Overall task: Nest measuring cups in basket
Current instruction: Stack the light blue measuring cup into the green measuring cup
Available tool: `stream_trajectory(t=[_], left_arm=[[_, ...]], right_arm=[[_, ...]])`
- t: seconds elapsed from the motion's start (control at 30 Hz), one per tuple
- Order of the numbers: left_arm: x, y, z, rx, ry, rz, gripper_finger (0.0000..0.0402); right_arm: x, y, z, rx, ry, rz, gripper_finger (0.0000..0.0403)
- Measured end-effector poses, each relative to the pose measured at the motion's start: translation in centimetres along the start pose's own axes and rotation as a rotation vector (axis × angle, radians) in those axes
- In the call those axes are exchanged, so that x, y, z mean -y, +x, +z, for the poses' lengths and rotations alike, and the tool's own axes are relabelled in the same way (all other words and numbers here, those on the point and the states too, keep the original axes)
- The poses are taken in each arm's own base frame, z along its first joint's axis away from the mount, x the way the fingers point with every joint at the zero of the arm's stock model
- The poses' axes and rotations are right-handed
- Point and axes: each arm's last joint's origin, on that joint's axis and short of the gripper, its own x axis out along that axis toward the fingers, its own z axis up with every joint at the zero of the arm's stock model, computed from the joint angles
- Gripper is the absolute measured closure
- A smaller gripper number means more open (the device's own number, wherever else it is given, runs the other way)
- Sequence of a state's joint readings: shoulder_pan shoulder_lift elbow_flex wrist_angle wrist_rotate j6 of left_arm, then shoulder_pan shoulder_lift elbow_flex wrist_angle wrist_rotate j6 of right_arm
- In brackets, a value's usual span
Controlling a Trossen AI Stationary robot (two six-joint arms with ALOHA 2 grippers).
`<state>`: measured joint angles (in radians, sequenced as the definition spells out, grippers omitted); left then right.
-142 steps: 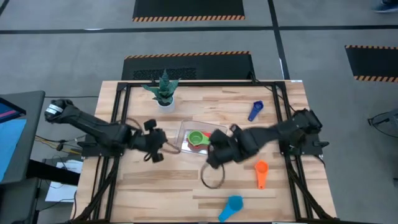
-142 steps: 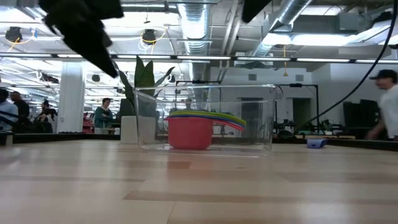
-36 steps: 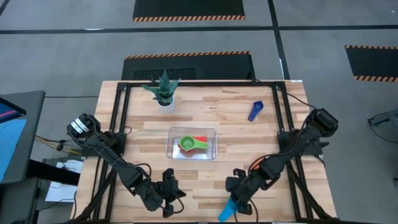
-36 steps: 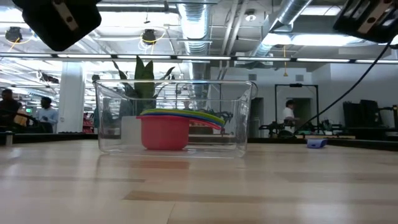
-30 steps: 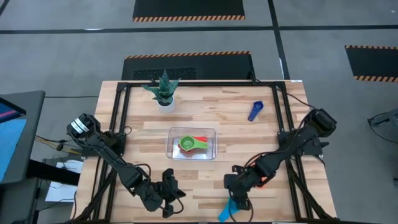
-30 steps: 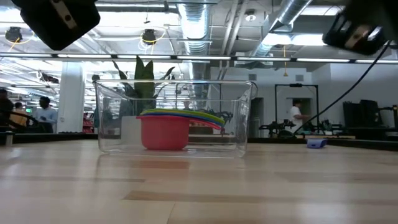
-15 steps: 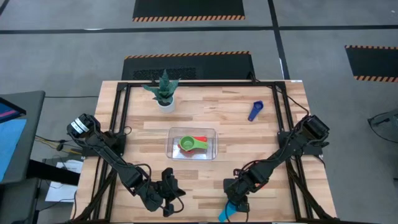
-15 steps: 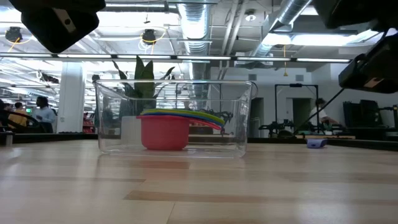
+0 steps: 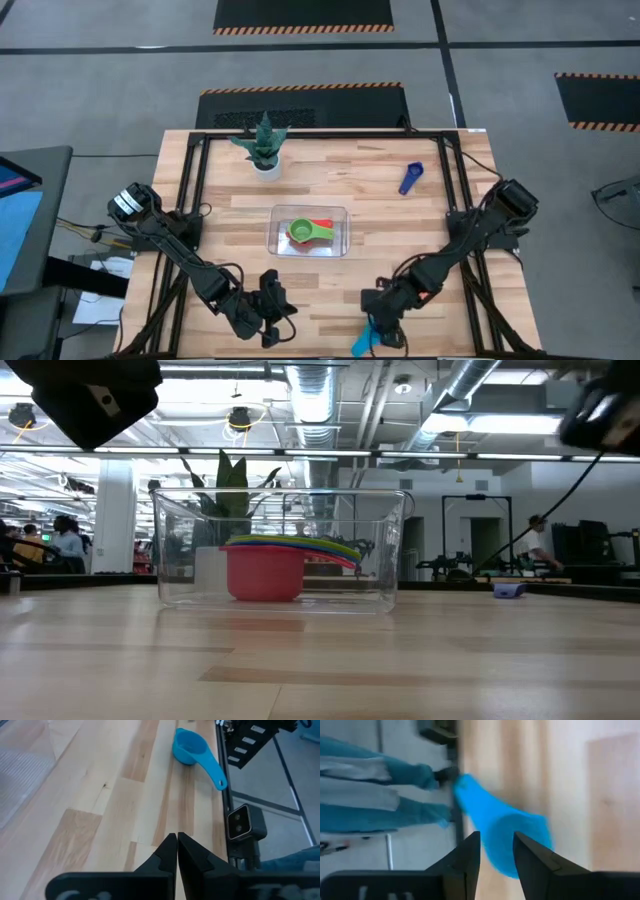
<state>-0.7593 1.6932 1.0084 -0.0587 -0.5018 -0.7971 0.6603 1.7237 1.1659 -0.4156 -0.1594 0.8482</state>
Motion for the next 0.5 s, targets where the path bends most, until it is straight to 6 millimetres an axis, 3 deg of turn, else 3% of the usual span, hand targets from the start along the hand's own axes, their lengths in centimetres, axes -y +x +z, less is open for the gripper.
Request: stream_trajectory(t=[0.2, 0.5], left_arm=[[-0.1, 0.0, -0.1, -0.009, 0.007, 0.009, 0.0401], [-0.1, 0.0, -0.2, -0.021, 0.011, 0.007, 0.0401]], right_arm=[[-0.7, 1.5, -1.7, -0.047, 0.014, -0.018, 0.0287], [0.4, 3.5, -1.0, -0.032, 0.063, -0.077, 0.0315]])
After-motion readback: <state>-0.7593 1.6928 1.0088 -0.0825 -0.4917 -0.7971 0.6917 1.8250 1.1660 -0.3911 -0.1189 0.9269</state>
